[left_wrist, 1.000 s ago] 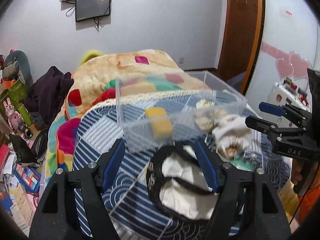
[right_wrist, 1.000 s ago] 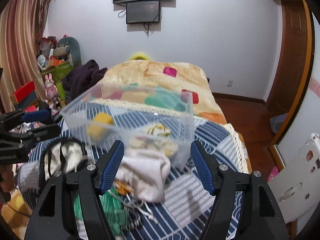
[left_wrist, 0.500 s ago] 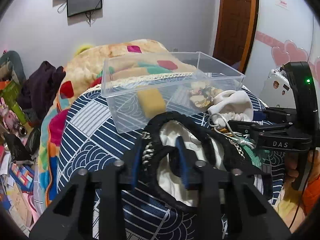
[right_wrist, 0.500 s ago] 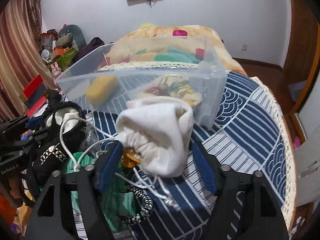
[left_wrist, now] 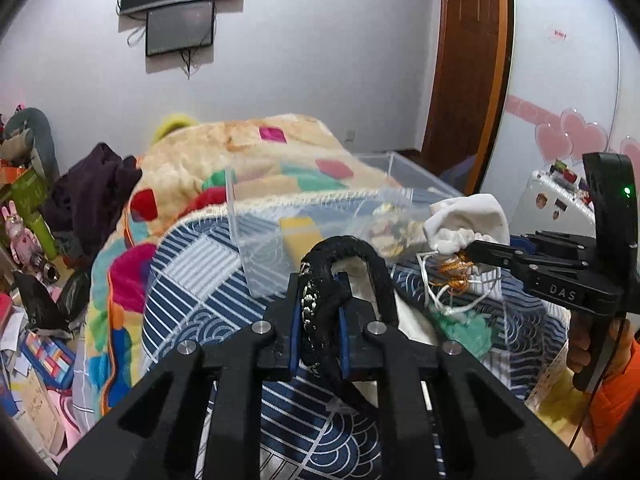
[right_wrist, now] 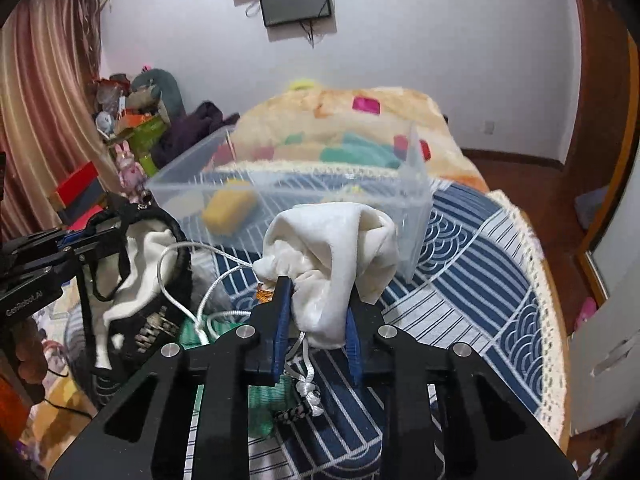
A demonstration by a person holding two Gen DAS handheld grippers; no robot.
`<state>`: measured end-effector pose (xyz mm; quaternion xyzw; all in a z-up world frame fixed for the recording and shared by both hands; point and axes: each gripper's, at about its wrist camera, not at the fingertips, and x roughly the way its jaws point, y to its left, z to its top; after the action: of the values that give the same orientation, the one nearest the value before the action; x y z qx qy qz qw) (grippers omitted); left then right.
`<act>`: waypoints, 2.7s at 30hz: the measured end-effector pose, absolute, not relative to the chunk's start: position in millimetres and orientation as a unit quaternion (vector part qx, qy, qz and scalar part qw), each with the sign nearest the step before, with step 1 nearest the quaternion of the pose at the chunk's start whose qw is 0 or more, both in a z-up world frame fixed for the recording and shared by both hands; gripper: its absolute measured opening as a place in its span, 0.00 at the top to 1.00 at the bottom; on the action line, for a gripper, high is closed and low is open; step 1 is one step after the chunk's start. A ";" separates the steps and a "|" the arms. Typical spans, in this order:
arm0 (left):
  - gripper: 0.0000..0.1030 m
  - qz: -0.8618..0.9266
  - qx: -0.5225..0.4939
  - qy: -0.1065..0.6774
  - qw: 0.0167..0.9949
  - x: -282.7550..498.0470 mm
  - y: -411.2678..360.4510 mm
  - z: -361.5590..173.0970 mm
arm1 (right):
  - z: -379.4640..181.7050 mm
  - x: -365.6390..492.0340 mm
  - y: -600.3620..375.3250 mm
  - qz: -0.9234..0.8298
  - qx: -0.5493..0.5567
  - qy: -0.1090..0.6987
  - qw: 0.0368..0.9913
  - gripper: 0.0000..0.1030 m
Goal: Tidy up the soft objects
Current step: 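Grasp the black bra with the left tool while the right grasps the white cloth bag, then drop the black bra into the box with the left tool while the right drops the white bag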
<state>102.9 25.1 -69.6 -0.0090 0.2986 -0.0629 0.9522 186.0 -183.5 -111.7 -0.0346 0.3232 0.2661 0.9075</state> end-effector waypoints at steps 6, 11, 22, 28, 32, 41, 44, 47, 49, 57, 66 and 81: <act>0.86 -0.056 -0.024 0.271 0.961 106.3 29.2 -44.5 | -88.5 177.1 -186.7 0.265 -0.033 0.284 0.921 0.79; 0.86 -0.042 -0.032 0.252 0.966 118.7 34.1 -25.9 | -73.9 176.8 -184.6 0.267 -0.028 0.260 0.927 0.79; 0.86 0.000 -0.058 0.219 0.974 162.8 48.8 3.0 | -52.2 196.1 -179.0 0.260 -0.017 0.230 0.938 0.79; 0.86 0.023 -0.076 0.217 0.973 190.6 51.5 5.3 | -46.5 207.2 -170.0 0.254 -0.009 0.222 0.941 0.79; 0.86 0.038 -0.084 0.225 0.970 208.6 51.7 -1.8 | -48.5 216.7 -162.2 0.248 -0.010 0.224 0.942 0.79; 0.86 0.057 -0.080 0.273 0.957 237.0 44.9 -48.7 | -70.8 241.5 -150.1 0.241 -0.022 0.268 0.933 0.78; 0.86 0.049 -0.074 0.295 0.951 242.6 41.6 -65.2 | -80.2 244.0 -147.7 0.237 -0.030 0.283 0.929 0.78; 0.86 0.043 -0.064 0.306 0.949 241.8 36.7 -75.9 | -88.2 245.3 -146.9 0.236 -0.037 0.297 0.924 0.78; 0.86 0.032 -0.063 0.311 0.948 239.6 33.6 -79.6 | -89.5 249.7 -145.5 0.235 -0.040 0.306 0.922 0.78; 0.86 0.019 -0.033 0.329 0.943 236.4 17.9 -90.4 | -100.1 261.4 -141.1 0.229 -0.053 0.338 0.911 0.78; 0.73 0.017 -0.029 0.343 0.939 227.1 22.6 -95.1 | -97.3 259.5 -147.4 0.222 -0.051 0.344 0.911 0.59; 0.30 -0.021 -0.028 0.318 0.947 166.3 35.1 -67.9 | -67.9 218.0 -166.9 0.229 -0.046 0.273 0.933 0.20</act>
<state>166.3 35.1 -67.9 -0.0285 0.3182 -0.0212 0.9473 218.0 -166.9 -67.9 -0.0456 0.2728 0.2295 0.9332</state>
